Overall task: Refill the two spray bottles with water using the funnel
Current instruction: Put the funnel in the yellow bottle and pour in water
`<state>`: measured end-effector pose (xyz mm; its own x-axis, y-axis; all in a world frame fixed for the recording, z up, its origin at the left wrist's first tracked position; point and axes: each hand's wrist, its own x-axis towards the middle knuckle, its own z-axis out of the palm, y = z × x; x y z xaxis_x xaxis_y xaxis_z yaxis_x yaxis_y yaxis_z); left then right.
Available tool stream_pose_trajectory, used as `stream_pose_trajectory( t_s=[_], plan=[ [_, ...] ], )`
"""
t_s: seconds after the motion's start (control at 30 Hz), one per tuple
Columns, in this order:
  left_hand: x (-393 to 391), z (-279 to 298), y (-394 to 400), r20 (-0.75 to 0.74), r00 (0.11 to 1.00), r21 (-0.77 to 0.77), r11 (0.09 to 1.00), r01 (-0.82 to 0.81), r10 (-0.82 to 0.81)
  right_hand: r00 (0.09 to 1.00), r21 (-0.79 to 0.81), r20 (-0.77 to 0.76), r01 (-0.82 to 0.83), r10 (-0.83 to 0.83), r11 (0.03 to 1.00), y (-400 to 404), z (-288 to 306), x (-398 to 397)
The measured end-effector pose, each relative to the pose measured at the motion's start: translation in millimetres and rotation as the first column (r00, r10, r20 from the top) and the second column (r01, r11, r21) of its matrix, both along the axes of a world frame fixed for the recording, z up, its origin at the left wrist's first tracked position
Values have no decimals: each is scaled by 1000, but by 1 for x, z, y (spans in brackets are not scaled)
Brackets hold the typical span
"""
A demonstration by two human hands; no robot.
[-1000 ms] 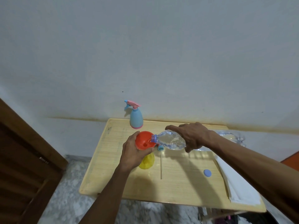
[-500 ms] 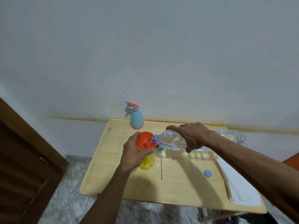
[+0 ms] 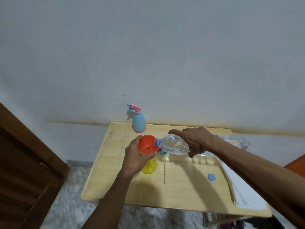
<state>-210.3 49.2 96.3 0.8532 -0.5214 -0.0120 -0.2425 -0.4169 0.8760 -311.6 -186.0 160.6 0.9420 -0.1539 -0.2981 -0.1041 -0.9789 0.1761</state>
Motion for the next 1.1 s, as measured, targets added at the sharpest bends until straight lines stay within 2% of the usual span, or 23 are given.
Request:
stream_pose_trajectory(
  t_s=[0.17, 0.27, 0.4, 0.5, 0.6, 0.73, 0.8, 0.9, 1.1],
  plan=[
    [0, 0, 0, -5, 1000, -4, 1000, 1, -1, 1000, -2, 19, 0, 0, 1000, 1, 1, 0],
    [0, 1, 0, -16, 1000, -6, 1000, 7, -7, 998, 48, 41, 43, -45, 998, 1, -3, -2],
    [0, -1, 0, 7, 1000, -1, 1000, 4, -4, 985, 233, 108, 110, -138, 966, 6, -9, -4],
    [0, -3, -1, 9, 1000, 8, 1000, -7, 7, 942, 435, 204, 155, -265, 887, 10, -14, -10],
    [1, -5, -1, -7, 1000, 6, 1000, -20, 20, 859, 639, 300, 143, -416, 755, 9, -19, -21],
    [2, -8, -3, 5, 1000, 18, 999, -29, 29, 640, 796, 422, 78, -642, 601, 3, -29, -40],
    [3, -8, -3, 14, 999, 26, 999, -31, 30, 524, 821, 451, 74, -723, 566, 1, -36, -49],
    [3, -9, -2, 18, 999, 28, 999, -32, 32, 398, 824, 465, 132, -790, 551, -2, -47, -59],
    [0, -12, -2, 22, 1000, 24, 999, -22, 21, 251, 867, 447, 117, -859, 485, -4, -65, -70]
  ],
)
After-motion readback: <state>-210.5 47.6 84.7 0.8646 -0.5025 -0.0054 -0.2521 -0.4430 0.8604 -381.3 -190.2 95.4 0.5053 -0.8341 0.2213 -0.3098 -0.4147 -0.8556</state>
